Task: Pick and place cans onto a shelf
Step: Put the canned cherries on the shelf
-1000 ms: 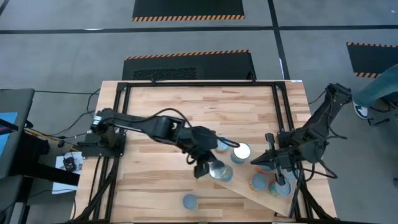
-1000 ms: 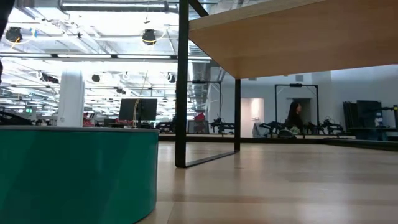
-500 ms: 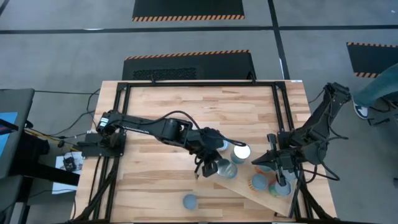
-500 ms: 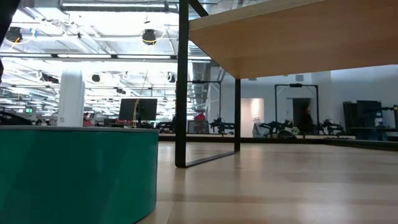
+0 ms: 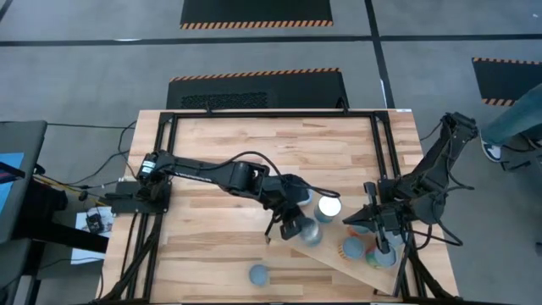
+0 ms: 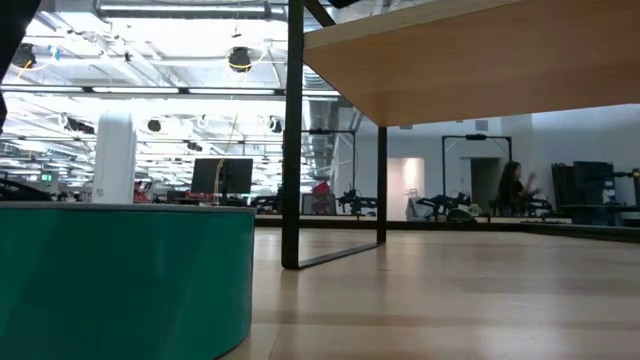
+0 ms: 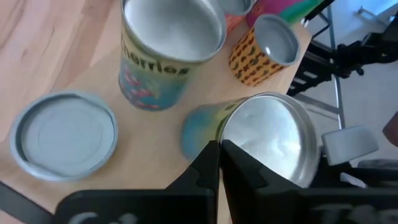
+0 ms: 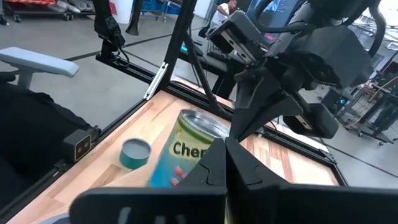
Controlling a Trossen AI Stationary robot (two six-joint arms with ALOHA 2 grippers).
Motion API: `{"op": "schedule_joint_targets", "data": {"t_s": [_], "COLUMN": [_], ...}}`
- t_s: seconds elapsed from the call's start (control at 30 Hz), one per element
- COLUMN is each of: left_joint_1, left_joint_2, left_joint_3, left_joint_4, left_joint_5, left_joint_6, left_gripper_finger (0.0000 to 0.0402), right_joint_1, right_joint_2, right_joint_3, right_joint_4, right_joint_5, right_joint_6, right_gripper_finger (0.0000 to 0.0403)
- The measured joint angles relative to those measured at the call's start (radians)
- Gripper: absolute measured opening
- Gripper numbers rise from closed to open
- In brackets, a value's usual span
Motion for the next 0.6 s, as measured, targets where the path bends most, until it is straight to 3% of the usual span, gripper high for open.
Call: {"op": "schedule_joint_targets", "data": {"t_s": [0.47,0.6], "left_joint_1": [0.0,0.0], "left_joint_2": [-0.001,-0.002], "left_joint_3": [0.0,0.013], "left_joint_4": [0.019,0.01], "left_joint_5": [-0.014,0.027], "left_joint_6": [0.006,0.071], "left_gripper_finger": [0.0049,0.006], "right_joint_1": [0.0,0.0], "right_joint_2": [0.0,0.0], "right_joint_3": [0.0,0.0], "right_joint_4": [-0.001,0.002], "right_joint_5": [0.0,0.0], "right_joint_6": [0.0,0.008], "right_gripper_finger": [0.0008,0.0008]}}
